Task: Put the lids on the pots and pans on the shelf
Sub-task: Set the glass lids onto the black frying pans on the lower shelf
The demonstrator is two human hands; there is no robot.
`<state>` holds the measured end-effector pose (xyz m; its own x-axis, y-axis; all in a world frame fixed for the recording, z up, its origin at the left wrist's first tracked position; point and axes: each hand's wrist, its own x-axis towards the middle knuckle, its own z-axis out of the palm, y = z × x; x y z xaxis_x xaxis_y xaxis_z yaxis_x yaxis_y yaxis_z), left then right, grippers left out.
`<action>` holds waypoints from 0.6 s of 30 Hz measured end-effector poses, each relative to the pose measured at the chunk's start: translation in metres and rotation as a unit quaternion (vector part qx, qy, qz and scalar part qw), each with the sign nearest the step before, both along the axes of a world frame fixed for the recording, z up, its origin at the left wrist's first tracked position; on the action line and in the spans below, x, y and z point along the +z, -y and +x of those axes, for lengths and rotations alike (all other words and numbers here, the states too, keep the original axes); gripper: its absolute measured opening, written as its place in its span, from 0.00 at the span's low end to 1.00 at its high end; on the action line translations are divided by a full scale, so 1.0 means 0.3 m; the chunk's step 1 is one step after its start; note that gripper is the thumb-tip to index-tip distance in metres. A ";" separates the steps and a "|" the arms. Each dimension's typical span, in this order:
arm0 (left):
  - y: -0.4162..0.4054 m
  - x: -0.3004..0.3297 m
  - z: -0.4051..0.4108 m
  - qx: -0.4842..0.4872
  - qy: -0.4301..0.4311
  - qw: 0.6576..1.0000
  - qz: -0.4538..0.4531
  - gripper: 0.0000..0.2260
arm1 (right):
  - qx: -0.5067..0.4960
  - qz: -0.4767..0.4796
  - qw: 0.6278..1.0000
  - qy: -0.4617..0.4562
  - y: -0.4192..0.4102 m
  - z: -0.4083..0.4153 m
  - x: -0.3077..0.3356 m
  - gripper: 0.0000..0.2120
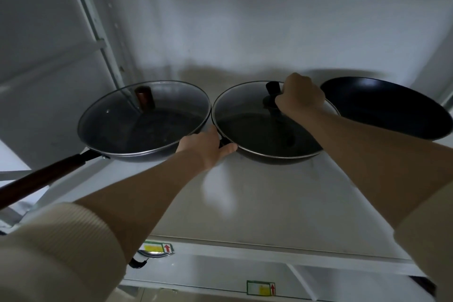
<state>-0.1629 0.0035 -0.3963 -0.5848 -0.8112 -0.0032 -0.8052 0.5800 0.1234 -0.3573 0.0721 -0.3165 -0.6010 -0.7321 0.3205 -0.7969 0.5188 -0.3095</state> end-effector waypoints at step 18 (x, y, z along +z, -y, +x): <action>-0.010 0.005 -0.004 0.008 0.021 1.000 -0.008 0.29 | -0.007 0.010 0.999 0.039 0.020 0.022 0.000 0.10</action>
